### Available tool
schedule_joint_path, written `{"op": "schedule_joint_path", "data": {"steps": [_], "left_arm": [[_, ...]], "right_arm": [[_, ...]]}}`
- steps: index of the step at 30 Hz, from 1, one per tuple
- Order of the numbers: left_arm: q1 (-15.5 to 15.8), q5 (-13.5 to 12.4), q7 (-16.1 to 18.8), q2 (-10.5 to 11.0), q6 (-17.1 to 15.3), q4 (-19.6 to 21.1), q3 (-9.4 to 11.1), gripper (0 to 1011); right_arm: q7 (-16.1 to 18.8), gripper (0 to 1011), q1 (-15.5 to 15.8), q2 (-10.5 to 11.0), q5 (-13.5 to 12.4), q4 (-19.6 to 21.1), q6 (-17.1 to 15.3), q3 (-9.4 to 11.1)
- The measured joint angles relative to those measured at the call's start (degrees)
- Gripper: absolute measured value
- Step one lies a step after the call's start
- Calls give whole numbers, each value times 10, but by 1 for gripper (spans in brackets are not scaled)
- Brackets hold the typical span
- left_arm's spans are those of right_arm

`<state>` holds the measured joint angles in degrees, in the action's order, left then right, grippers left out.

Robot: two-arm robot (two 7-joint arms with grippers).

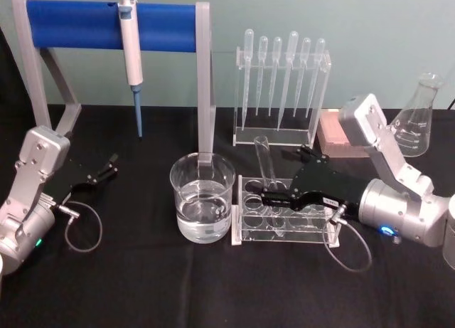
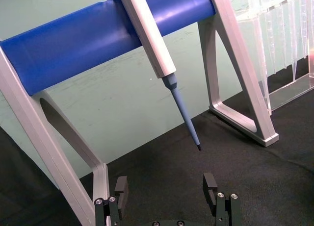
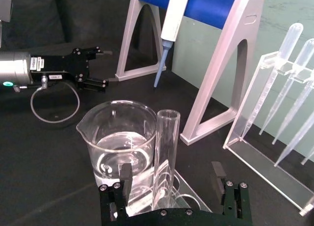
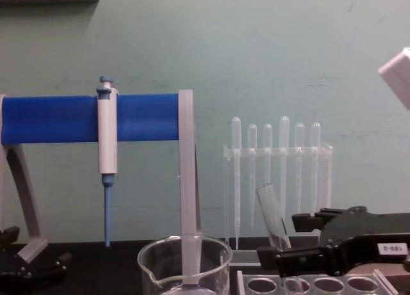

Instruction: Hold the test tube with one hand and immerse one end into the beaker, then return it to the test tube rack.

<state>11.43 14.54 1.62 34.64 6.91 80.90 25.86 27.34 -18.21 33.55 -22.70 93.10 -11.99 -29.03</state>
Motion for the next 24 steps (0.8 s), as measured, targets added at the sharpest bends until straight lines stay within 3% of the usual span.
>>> {"op": "schedule_joint_path", "data": {"steps": [5,12,17,22,24], "left_arm": [[0,0,0,0,0,0,0,1000],[0,0,0,0,0,0,0,1000],[0,0,0,0,0,0,0,1000],[0,0,0,0,0,0,0,1000],[0,0,0,0,0,0,0,1000]], "right_arm": [[8,946,-7,-13,0,-11,-1,1],[10,763,-7,-21,3,-14,-2,2],[11,567,-6,-23,5,-14,-3,2],[11,447,-4,-25,7,-13,-5,3],[11,343,-4,-26,9,-13,-5,3]]}}
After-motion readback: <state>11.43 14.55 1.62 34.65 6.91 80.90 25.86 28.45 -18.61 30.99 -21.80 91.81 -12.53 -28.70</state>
